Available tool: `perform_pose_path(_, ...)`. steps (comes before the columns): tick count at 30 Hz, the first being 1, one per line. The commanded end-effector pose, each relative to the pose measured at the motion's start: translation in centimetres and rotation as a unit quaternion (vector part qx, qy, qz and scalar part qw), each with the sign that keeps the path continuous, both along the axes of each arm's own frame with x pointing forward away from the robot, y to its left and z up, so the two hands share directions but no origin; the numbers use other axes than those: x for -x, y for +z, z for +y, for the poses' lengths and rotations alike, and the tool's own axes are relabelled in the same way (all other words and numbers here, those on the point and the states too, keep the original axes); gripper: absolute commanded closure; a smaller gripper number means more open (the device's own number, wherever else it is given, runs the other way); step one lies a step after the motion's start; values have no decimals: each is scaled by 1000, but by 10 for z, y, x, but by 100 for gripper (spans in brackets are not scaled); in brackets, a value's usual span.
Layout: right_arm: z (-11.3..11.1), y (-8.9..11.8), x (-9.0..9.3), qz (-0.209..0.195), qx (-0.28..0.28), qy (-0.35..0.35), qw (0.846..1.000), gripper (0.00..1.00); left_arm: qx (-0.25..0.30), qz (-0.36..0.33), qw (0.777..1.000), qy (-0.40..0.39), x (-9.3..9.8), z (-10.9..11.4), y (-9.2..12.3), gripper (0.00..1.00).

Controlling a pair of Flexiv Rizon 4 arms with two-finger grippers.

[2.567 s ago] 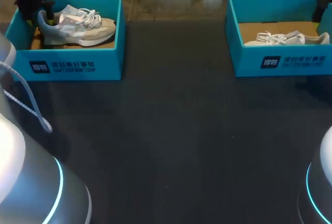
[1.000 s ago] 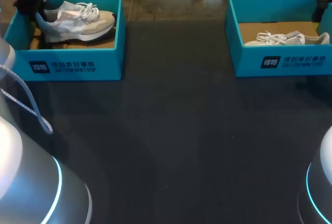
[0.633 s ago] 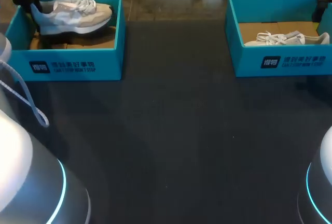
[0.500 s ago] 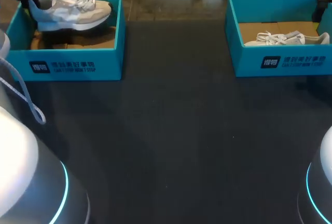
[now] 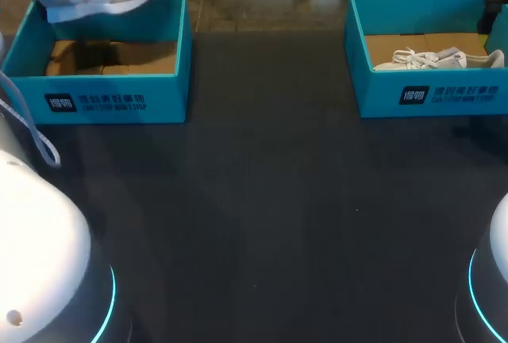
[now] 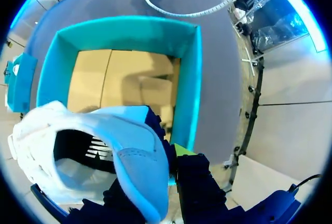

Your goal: Take the shoe out of the shoebox, open the shoe tongue, remove and reinsert the insole, then place the shoe into the shoebox

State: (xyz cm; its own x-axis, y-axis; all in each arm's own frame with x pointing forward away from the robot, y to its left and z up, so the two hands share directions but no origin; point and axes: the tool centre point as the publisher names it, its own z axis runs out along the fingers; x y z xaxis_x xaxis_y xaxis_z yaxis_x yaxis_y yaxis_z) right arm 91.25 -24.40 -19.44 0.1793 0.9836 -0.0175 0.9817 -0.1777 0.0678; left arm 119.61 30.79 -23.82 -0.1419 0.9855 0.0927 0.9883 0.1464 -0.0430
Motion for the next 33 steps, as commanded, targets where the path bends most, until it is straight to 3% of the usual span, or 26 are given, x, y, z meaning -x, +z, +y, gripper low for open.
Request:
perform_pose_path(1, 0, 0, 0, 0, 0, -1, 1000, 0, -1, 3, 1000, 2, 4, -4, 56, 100)
perform_pose_path(13, 0, 0, 0, 0, 0, -1, 1000, 0, -16, -17, 1000, -14, 37, -12, 85, 100)
perform_pose_path(22, 0, 0, 0, 0, 0, -1, 1000, 0, -22, -19, 999, -22, 46, -13, 94, 100)
perform_pose_path(28, 0, 0, 0, 0, 0, -1, 1000, 0, -16, -24, 999, -39, 68, -16, 117, 100)
perform_pose_path(31, 0, 0, 0, 0, 0, -1, 1000, 0, -14, -32, 999, -41, 84, -22, 140, 100)
perform_pose_path(33, 0, 0, 0, 0, 0, -1, 1000, 0, -14, -32, 999, -41, 84, -22, 140, 100)
